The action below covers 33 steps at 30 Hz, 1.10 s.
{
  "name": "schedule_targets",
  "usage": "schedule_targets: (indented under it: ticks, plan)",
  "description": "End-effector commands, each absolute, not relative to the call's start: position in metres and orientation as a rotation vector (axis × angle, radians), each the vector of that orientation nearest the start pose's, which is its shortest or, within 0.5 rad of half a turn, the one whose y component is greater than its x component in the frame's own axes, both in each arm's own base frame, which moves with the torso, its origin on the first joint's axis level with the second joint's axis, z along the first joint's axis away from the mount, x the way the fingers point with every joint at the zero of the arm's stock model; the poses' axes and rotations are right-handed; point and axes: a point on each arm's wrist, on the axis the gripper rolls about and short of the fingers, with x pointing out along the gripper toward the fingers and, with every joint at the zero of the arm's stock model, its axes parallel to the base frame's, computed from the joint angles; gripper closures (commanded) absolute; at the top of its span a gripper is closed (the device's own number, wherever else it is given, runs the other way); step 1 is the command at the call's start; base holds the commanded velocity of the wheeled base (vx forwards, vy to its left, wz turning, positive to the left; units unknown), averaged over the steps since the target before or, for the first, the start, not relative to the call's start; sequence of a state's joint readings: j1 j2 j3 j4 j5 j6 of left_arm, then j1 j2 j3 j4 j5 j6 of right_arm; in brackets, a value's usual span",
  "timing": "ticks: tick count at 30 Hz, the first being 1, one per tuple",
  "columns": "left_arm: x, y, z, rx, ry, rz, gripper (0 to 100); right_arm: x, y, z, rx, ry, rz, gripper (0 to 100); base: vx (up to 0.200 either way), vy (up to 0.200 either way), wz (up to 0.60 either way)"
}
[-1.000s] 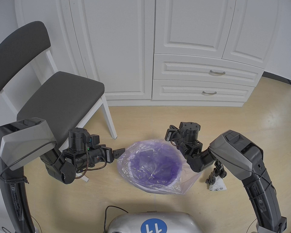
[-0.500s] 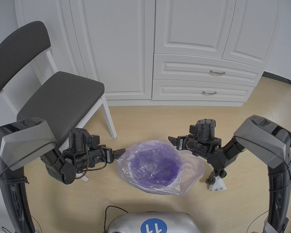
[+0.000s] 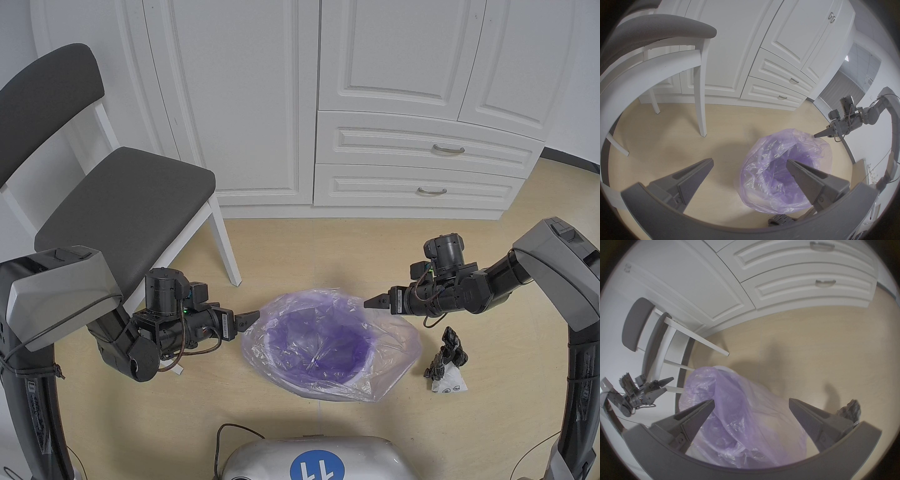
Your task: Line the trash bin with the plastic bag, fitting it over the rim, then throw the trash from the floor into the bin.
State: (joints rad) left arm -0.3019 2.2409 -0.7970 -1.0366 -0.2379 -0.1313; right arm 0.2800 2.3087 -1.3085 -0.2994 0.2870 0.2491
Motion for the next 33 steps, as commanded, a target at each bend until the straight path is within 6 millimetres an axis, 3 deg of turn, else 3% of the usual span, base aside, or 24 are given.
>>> schedule_targets:
  ticks: [1,8,9,23,33]
  plan:
    - [0.358,-0.117,0.027,-0.112,0.458,-0.504,0,0.423,0.122,0.036,0.278,0.829,0.469,0,0.000,0.000,0.00]
    - [0.359,-0.119,0.022,-0.105,0.466,-0.502,0,0.419,0.129,0.011,0.243,0.881,0.490,0,0.000,0.000,0.00]
    - [0.359,-0.120,0.022,-0.103,0.467,-0.504,0,0.420,0.130,0.011,0.243,0.879,0.490,100,0.000,0.000,0.00]
    - [0.362,-0.121,0.018,-0.102,0.464,-0.503,0,0.436,0.131,0.035,0.359,0.805,0.446,100,0.000,0.000,0.00]
    - [0.375,-0.123,0.011,-0.098,0.444,-0.431,0,0.460,0.155,0.023,0.545,0.671,0.361,100,0.000,0.000,0.00]
